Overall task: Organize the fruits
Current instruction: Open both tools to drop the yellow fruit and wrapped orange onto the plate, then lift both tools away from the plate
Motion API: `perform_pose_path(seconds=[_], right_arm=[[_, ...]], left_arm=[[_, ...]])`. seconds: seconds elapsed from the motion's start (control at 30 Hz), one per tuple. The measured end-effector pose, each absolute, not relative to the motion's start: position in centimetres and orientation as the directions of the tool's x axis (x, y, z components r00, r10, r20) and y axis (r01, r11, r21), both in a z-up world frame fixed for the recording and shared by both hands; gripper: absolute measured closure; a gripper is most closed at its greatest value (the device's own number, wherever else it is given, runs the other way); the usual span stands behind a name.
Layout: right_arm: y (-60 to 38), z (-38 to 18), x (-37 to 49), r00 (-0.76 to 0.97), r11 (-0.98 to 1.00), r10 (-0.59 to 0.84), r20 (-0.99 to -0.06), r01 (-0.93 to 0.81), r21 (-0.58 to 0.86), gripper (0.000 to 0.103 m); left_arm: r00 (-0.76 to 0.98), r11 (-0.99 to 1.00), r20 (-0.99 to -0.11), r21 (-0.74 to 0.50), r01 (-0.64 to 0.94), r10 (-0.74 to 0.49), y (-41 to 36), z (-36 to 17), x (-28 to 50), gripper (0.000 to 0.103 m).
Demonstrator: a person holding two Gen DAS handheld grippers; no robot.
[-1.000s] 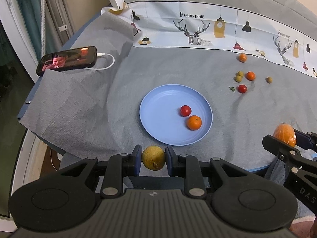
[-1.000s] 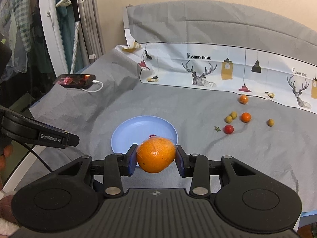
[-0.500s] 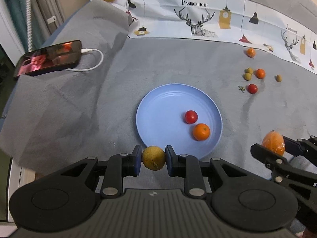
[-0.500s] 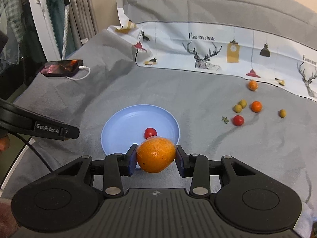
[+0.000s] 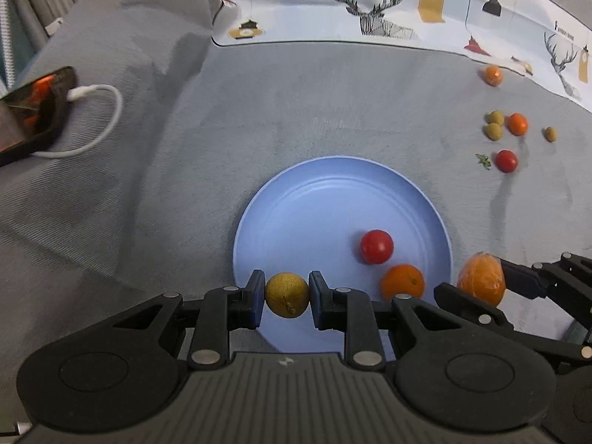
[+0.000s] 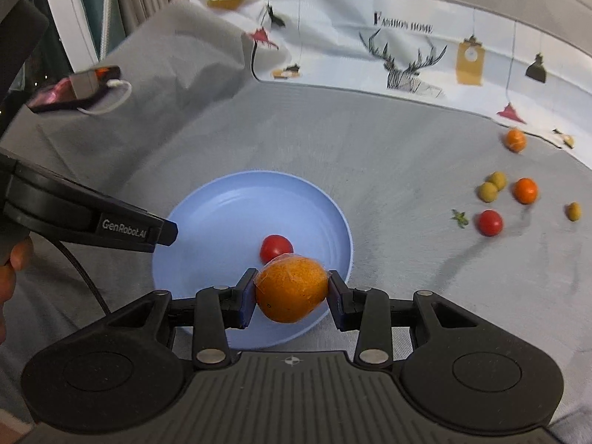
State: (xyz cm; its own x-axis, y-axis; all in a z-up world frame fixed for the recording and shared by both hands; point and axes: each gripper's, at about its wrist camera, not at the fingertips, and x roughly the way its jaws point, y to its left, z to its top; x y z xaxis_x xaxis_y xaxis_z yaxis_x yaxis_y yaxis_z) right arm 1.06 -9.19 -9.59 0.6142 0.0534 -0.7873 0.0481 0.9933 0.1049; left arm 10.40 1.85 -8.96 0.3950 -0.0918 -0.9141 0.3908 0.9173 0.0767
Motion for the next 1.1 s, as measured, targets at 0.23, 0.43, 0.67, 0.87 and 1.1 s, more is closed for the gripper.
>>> perform_pose_path(seconds=[0.23, 0.43, 0.67, 0.87, 1.1], right_arm=[[-9.8, -11.8, 4.2, 0.596, 0.996, 0.046, -0.802, 0.030, 0.079, 0.062], [-10.0, -13.1, 5.6, 0.566, 0.997, 0.064, -0.822, 0.002, 0.080, 0.057], [-9.7, -11.8, 2.0, 0.537, 0.996, 0.043, -0.842, 0.043, 0.079, 0.015], [-9.6, -9.7, -3.4, 0.515, 0.983, 0.060, -0.855, 0.121, 0.142, 0.014], [-9.3, -4.4, -7.8, 0.649, 0.988, 0.013, -0.761, 0.110, 0.111, 0.010]], left_arm=[[0.401, 0.909, -0.912, 0.096, 0.405, -0.082, 0.9, -11.1, 12.7, 0.075], [0.409, 0.899, -0.905, 0.079, 0.431, -0.117, 0.8, -11.6, 13.5, 0.032], [0.463, 0.903, -0.872, 0.063, 0.425, -0.157, 2.4, -9.5, 10.1, 0.005], [0.405, 0.951, -0.909, 0.038, 0.307, -0.094, 5.0, -8.1, 4.9, 0.005], [0.488, 0.959, -0.867, 0.050, 0.280, -0.098, 6.2, -4.1, 0.9, 0.005]])
